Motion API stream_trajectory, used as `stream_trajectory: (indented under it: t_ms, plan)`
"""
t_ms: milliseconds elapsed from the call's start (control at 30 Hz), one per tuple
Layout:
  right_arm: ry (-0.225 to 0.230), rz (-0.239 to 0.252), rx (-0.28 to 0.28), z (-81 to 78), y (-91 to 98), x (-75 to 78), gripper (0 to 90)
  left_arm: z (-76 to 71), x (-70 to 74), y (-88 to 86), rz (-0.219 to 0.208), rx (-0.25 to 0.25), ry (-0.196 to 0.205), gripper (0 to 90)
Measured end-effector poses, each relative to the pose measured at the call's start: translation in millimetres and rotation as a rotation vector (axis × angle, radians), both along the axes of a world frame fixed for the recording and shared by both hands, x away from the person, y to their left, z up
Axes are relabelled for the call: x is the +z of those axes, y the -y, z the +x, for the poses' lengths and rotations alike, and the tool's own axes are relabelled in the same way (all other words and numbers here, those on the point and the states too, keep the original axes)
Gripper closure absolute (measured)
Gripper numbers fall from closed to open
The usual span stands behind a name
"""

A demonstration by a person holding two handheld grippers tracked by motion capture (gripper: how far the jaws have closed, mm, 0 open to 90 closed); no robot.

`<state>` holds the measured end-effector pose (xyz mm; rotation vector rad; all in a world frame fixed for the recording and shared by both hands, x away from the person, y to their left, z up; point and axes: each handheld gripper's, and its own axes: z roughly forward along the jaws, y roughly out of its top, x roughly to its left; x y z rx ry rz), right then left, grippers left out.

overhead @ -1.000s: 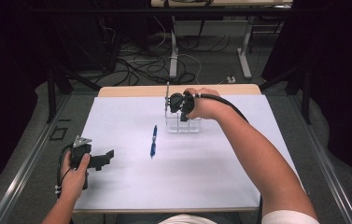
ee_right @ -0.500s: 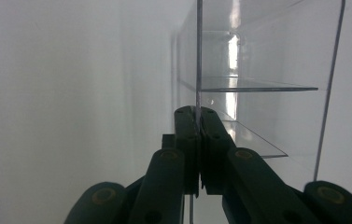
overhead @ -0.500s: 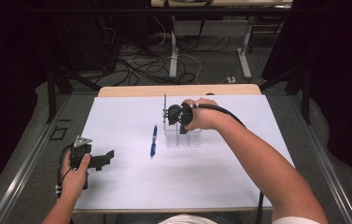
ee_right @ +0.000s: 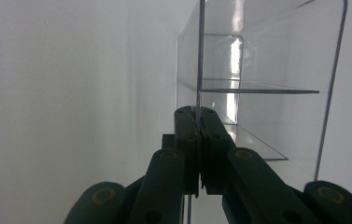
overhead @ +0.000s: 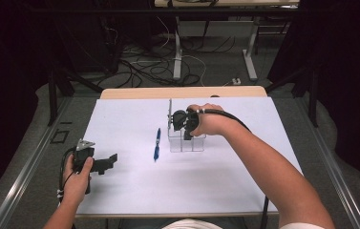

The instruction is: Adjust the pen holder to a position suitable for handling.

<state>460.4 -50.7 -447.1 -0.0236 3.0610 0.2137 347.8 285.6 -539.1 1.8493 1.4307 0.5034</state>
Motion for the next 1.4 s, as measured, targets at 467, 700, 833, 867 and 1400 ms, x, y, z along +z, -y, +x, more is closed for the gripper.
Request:
stream_trajectory:
  t_ms: [467,700,833,867,1400]
  plan:
    - [0.112,0.103,-0.039,-2.8,6.8,7.1,53.4,-0.3,0.7,-0.2,-0.009,0.0,-0.003,0.0]
    - [0.248,0.17,-0.033,-15.3,14.9,20.8,46.3,0.6,3.8,-0.3,-0.037,0.027,-0.016,0.0]
    - [0.288,0.208,-0.077,-20.6,21.8,27.9,45.8,1.3,4.7,-1.2,-0.052,0.044,-0.018,0.0]
    - [0.288,0.208,-0.077,-20.6,21.8,27.9,45.8,1.4,5.0,-1.4,-0.06,0.047,-0.02,0.0]
    - [0.349,0.384,-0.306,-54.4,73.4,33.6,41.4,1.7,14.0,3.1,-0.088,0.051,-0.006,0.0]
